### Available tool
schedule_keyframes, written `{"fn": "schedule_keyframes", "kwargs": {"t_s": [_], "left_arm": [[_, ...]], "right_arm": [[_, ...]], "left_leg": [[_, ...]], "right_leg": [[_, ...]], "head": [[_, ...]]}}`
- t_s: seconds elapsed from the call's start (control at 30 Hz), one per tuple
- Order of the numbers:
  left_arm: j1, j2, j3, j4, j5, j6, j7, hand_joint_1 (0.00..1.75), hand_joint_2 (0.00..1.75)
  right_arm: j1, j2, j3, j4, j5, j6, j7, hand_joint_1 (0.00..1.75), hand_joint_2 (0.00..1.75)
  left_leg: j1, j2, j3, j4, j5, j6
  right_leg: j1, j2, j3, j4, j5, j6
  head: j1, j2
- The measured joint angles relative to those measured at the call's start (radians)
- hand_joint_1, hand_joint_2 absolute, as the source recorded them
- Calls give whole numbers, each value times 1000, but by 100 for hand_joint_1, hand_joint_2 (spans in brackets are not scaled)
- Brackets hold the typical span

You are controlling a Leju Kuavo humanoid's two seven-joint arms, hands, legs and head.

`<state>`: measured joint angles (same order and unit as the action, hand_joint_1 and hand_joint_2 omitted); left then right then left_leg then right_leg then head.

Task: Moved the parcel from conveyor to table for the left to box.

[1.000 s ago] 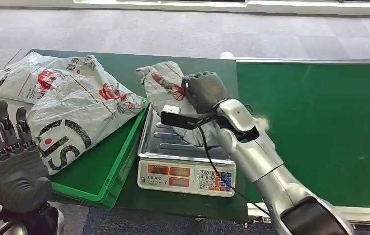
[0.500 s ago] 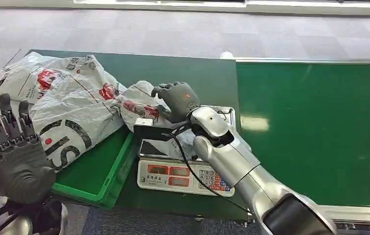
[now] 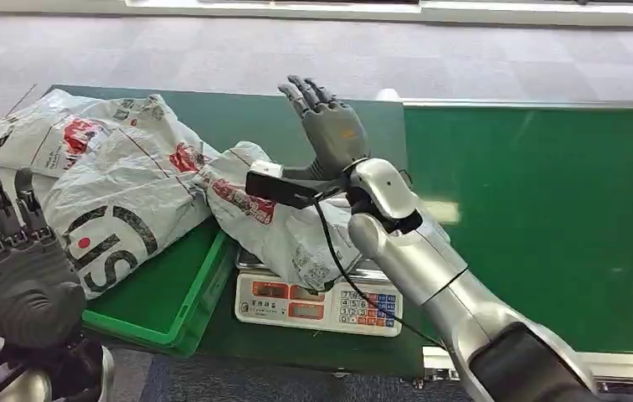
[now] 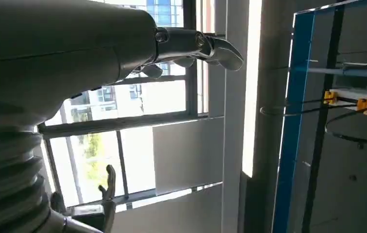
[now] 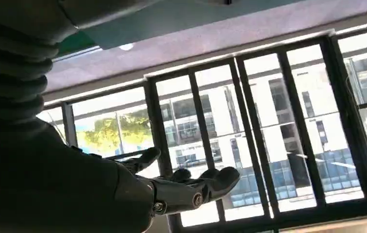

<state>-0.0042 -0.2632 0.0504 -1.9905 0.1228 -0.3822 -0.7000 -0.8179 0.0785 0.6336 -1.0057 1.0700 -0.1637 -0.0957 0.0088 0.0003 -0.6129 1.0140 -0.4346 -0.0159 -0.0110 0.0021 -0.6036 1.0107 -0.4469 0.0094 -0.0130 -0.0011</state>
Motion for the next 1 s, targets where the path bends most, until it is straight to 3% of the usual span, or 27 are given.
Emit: {"fn": "schedule_keyframes", "kwargs": {"t_s": [0.13, 0.3, 0.43, 0.5, 0.67, 1.0], "left_arm": [[-1, 3, 0, -11, -78, 65, 0, 0, 175], [-74, 66, -43, 30, -422, 323, 21, 0, 175], [-283, 163, -171, 275, -1099, 375, 232, 0, 175], [-410, 192, -241, 452, -1256, 404, 271, 0, 175], [-612, 239, -383, 788, -1311, 455, 286, 0, 175], [-731, 286, -543, 1112, -1361, 435, 283, 0, 175]], "right_arm": [[50, -52, -84, -188, -44, -36, -1, 0, 0], [161, -94, -216, -433, -29, -43, -14, 0, 0], [238, -90, -286, -536, -12, -53, -61, 0, 0], [261, -75, -294, -560, 1, -50, -62, 0, 0], [282, -48, -307, -587, 9, -45, -55, 0, 0], [305, -15, -347, -590, 13, -40, -57, 0, 0]], "left_leg": [[0, -1, 0, 0, 0, 0], [0, -2, 0, 0, -1, 0], [0, -7, -1, 0, 2, -1], [0, -5, -1, 0, 4, -3], [0, 3, -1, 0, 6, -4], [0, 2, -3, 0, 6, -4]], "right_leg": [[0, -1, 0, 0, 0, 0], [0, -2, 0, -1, 0, 0], [0, -10, 1, -1, 1, -2], [1, -6, -1, -1, 5, -3], [1, 3, -3, 0, 8, -3], [1, 2, -4, 0, 7, -4]], "head": [[0, 0], [0, 0], [0, 0], [0, 0], [0, 0], [0, 0]]}}
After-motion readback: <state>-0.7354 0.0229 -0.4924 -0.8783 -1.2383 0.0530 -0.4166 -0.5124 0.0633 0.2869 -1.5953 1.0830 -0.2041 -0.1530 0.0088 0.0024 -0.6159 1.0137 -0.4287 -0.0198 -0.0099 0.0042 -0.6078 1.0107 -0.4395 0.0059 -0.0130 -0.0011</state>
